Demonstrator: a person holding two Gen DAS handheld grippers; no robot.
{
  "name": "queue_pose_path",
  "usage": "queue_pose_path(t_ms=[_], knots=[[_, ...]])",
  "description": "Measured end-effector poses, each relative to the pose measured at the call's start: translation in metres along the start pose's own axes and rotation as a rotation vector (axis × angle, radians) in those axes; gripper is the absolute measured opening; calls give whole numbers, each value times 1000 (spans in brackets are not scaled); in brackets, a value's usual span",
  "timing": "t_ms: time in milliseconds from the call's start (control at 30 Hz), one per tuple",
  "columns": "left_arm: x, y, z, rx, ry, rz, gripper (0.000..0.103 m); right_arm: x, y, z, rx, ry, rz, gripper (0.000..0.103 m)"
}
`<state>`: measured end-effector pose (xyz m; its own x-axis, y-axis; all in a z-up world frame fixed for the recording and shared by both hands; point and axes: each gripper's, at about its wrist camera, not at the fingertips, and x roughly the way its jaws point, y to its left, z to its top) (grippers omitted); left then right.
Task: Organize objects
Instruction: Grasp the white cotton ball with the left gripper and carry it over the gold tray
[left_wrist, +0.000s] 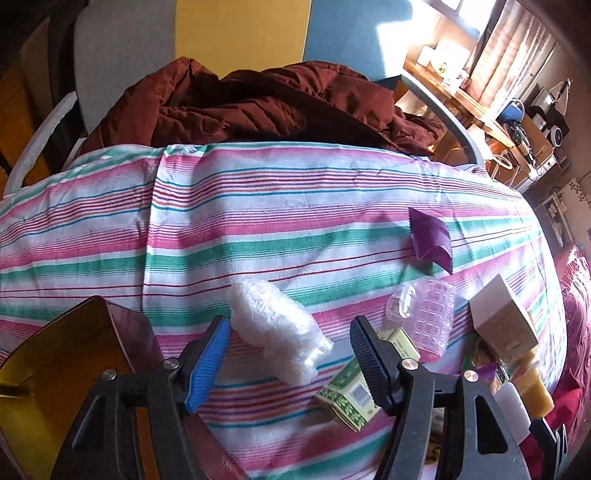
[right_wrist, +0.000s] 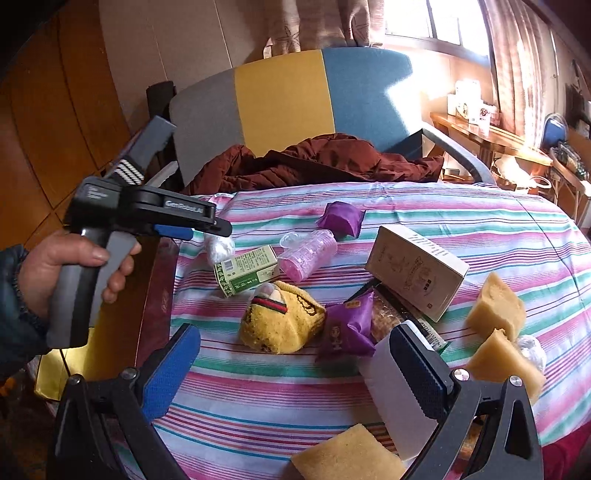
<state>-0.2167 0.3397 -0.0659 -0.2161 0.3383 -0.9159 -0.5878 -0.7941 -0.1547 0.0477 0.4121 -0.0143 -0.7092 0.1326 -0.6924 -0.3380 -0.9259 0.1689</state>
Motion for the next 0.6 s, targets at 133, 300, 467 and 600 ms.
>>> queue_pose_path(t_ms=[133,300,467,600], knots=[[8,3,-6,-1,9,-43,33,3,-2,0,16,16,11,103],[-23,6,-21,25,-62,-92,32,9,1,6,27,63,49,103],[-75,24,-39,-9,-134,-159,32,16,23,36,-65,58,122,103],[-118,48,-59,-38,-201,-185,32,50,47,62,-214,102,146,103]])
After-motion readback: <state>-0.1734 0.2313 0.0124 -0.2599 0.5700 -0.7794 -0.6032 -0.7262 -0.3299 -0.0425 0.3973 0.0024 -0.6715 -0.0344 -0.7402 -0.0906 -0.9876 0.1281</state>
